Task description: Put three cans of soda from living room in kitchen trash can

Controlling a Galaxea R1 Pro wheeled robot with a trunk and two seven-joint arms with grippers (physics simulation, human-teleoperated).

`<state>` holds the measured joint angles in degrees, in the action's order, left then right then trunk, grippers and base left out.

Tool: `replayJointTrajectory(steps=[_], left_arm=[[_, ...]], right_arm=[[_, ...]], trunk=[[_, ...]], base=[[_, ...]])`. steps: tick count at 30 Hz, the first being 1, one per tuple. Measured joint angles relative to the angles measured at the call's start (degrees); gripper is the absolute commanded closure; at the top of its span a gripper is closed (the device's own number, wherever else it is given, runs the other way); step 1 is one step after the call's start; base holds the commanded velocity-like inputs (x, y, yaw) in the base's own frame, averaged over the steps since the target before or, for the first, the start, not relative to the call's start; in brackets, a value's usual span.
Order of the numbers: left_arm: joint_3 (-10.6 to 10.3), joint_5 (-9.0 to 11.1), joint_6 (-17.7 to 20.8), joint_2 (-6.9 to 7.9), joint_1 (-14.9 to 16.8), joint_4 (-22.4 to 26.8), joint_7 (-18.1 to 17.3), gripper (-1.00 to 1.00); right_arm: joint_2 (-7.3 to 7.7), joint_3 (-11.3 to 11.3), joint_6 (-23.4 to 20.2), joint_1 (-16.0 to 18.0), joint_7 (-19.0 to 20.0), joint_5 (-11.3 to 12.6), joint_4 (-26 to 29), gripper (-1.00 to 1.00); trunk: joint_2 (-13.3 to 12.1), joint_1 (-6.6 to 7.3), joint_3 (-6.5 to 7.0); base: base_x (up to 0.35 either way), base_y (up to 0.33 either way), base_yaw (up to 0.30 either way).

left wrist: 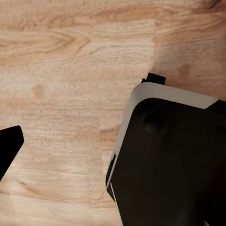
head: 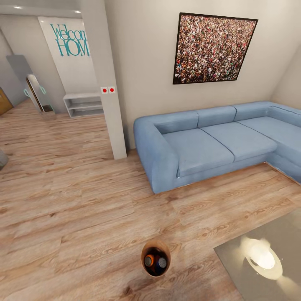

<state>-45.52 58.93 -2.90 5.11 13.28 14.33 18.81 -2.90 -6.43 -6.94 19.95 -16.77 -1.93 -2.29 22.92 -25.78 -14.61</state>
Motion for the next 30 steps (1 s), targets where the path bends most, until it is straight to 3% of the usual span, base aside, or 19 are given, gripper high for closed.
replayJointTrajectory(steps=[23, 30], left_arm=[[-0.01, -0.03, 0.00, -0.01, 0.00, 0.00, 0.00, -1.00], [-0.01, 0.00, 0.00, -0.01, 0.00, 0.00, 0.00, -1.00]], right_arm=[[0.13, -0.10, -0.09, -3.72, -0.01, 0.20, 0.00, -1.00], [1.12, -0.08, -0.08, -4.00, 0.01, 0.17, 0.00, -1.00]], trunk=[[0.00, 0.00, 0.00], [0.00, 0.00, 0.00]], base=[[0.000, 0.000, 0.000], [0.000, 0.000, 0.000]])
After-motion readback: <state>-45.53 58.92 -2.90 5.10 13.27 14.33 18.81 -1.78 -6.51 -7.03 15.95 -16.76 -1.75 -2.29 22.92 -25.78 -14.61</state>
